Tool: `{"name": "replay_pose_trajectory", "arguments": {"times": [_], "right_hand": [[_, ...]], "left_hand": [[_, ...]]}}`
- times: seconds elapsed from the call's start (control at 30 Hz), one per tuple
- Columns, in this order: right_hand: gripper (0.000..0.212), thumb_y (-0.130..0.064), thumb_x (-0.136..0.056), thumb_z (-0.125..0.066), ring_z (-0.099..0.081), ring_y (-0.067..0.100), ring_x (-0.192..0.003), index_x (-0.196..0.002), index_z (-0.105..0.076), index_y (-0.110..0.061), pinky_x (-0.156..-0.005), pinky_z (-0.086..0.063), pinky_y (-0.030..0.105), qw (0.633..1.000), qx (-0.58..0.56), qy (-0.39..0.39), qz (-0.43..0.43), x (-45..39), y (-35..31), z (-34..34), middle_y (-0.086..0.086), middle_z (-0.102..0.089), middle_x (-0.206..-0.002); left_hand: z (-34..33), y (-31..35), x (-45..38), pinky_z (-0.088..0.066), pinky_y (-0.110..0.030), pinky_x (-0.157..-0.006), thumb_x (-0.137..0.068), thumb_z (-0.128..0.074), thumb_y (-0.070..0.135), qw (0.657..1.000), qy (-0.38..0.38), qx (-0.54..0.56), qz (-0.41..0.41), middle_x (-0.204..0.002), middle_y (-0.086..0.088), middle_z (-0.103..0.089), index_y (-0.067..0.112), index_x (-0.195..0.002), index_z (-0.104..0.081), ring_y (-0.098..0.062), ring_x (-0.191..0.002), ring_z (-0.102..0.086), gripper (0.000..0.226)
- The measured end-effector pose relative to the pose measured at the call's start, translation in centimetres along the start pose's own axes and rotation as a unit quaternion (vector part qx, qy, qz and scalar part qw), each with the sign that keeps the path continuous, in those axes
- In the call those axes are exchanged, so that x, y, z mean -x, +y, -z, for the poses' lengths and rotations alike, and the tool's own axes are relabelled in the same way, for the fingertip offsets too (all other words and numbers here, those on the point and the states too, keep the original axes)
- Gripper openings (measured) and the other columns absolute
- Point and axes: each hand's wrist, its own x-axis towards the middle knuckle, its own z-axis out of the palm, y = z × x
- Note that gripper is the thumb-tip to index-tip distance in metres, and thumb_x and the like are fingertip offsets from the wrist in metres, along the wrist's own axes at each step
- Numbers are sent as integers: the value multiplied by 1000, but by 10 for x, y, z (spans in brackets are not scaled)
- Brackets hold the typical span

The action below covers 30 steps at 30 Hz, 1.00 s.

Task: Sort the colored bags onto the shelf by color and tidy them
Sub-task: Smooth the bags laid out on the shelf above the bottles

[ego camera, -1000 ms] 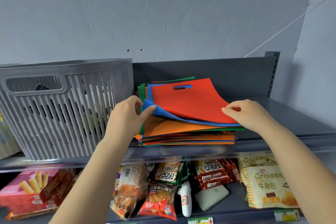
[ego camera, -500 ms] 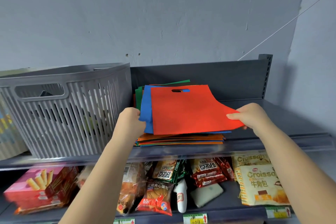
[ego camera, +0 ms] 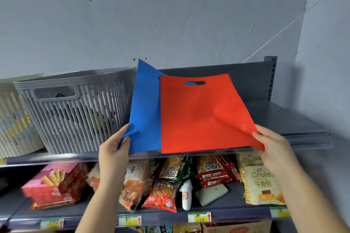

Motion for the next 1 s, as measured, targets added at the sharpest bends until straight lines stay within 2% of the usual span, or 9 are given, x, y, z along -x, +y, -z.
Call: {"name": "replay_pose_trajectory", "arguments": {"times": [0.07, 0.17, 0.27, 0.4, 0.53, 0.67, 0.77, 0.83, 1.0], "right_hand": [[32, 2, -93, -48, -64, 9, -91, -115, -64, -16, -58, -54, 15, 999, -29, 4, 13, 15, 8, 12, 1, -65, -107], [33, 2, -91, -50, -67, -3, -79, -113, -65, -18, -61, -52, 10, 997, -75, 9, 30, 39, 19, 26, 3, -63, -114], [28, -9, -72, -61, -69, 6, -89, -88, -77, -26, -63, -55, 17, 988, -151, 30, 14, 63, 27, 38, 8, -61, -122], [27, -17, -57, -73, -69, 8, -87, -81, -78, -27, -60, -54, 17, 984, -165, 68, -5, 97, 32, 50, 2, -67, -114], [22, -13, -74, -61, -71, 10, -84, -81, -78, -25, -59, -55, 18, 980, -181, 79, 3, 133, 29, 56, -1, -73, -98], [40, -7, -87, -49, -70, 6, -75, -71, -78, -28, -56, -52, 14, 974, -178, 137, 39, 166, 30, 59, -4, -75, -84], [32, -11, -80, -52, -71, 8, -78, -74, -78, -27, -58, -54, 16, 967, -181, 169, 59, 192, 32, 54, -2, -75, -87], [42, -5, -88, -48, -71, 7, -72, -68, -78, -26, -54, -53, 16, 961, -178, 202, 65, 210, 36, 52, -4, -74, -80], [50, 0, -95, -43, -71, 8, -73, -70, -78, -24, -52, -54, 18, 942, -163, 285, 76, 257, 48, 45, -2, -74, -90]], "left_hand": [[5, -1, 14, -42, -30, -67, -96, -50, 5, 998, 14, 60, 27, -67, 18, -62, 32, -121, -60, -17, -74, -48, 38], [7, 4, 35, -55, -28, -71, -95, -49, 2, 983, 31, 164, 75, -96, 10, -67, 31, -114, -61, -13, -86, -61, 37], [7, 3, 55, -57, -19, -65, -95, -47, 0, 967, 24, 229, 106, -108, 4, -66, 28, -114, -60, -14, -94, -64, 36], [6, 0, 73, -53, -17, -53, -96, -44, -2, 943, -4, 296, 151, -108, 0, -66, 23, -114, -61, -9, -77, -68, 35], [0, -12, 81, -55, -19, -56, -96, -41, -2, 928, -56, 325, 175, -104, 2, -69, 24, -109, -63, -6, -77, -69, 37], [-4, -27, 81, -56, -20, -59, -96, -43, 1, 917, -119, 328, 195, -112, -1, -68, 26, -111, -65, -11, -82, -66, 36], [-2, -35, 77, -57, -20, -65, -96, -41, 1, 902, -174, 337, 207, -116, -1, -68, 23, -115, -64, -13, -87, -66, 36], [2, -41, 74, -57, -22, -72, -96, -41, 2, 893, -209, 337, 214, -118, -1, -67, 21, -119, -62, -11, -94, -67, 36], [10, -54, 72, -56, -18, -66, -96, -41, -1, 871, -274, 336, 229, -110, 1, -70, 22, -116, -62, -7, -87, -68, 37]]}}
